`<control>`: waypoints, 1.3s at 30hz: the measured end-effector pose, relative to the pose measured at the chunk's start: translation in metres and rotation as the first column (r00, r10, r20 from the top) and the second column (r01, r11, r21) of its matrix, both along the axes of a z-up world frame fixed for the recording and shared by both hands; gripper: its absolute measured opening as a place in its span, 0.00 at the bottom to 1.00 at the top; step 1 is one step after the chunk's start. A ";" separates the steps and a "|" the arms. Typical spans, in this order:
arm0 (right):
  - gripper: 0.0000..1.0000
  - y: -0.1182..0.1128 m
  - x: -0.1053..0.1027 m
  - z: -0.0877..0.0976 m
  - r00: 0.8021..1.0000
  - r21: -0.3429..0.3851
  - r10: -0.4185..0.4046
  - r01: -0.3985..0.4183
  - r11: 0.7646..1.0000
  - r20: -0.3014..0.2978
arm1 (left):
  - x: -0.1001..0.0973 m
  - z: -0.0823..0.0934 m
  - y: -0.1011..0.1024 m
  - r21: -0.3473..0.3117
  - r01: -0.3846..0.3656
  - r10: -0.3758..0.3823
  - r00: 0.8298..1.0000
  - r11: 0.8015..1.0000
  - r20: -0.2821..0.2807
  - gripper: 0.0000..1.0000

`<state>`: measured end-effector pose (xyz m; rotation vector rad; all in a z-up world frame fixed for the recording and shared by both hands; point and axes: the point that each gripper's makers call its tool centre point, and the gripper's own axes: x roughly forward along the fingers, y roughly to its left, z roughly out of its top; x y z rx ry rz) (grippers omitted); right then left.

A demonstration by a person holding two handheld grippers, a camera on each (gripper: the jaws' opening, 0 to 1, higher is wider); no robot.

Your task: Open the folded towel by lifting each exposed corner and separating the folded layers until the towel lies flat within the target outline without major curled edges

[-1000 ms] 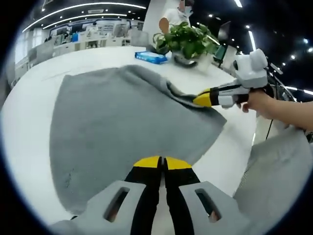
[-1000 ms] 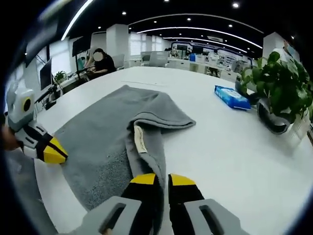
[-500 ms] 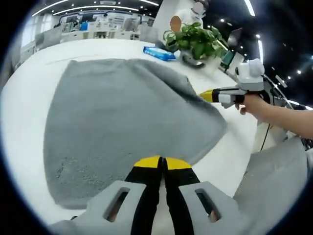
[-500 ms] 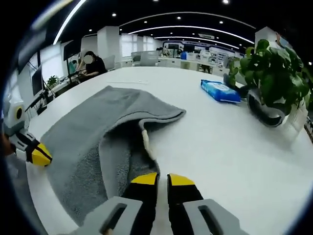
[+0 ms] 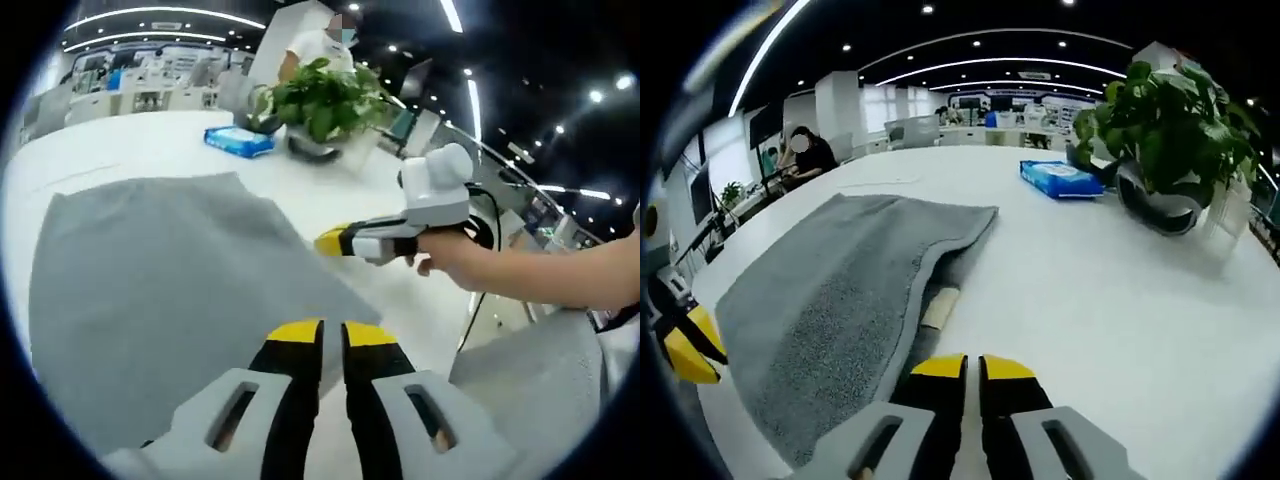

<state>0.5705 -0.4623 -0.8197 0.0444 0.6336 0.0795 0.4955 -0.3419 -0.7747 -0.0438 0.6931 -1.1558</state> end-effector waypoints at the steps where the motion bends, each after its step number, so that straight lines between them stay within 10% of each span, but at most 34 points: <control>1: 0.02 -0.004 0.002 0.004 1.000 0.001 -0.010 0.010 1.000 0.015 | -0.003 0.000 -0.008 -0.008 0.022 -0.022 1.000 1.000 0.008 0.08; 7: 0.03 -0.018 0.000 0.018 0.994 0.041 -0.089 0.087 0.995 0.057 | -0.021 -0.012 -0.034 0.041 0.176 -0.180 0.977 0.984 0.114 0.15; 16: 0.03 -0.025 -0.007 0.009 0.990 0.075 -0.139 0.137 0.988 0.030 | -0.028 -0.046 -0.047 0.229 0.280 -0.343 0.885 0.932 0.314 0.22; 26: 0.02 -0.007 -0.002 0.005 0.997 0.064 -0.068 0.067 0.996 0.021 | -0.024 -0.047 -0.050 0.228 0.271 -0.336 0.883 0.935 0.329 0.09; 39: 0.01 0.013 0.006 0.013 0.999 0.056 0.009 -0.011 0.998 0.039 | -0.011 -0.023 -0.040 0.127 0.190 -0.218 0.938 0.974 0.269 0.03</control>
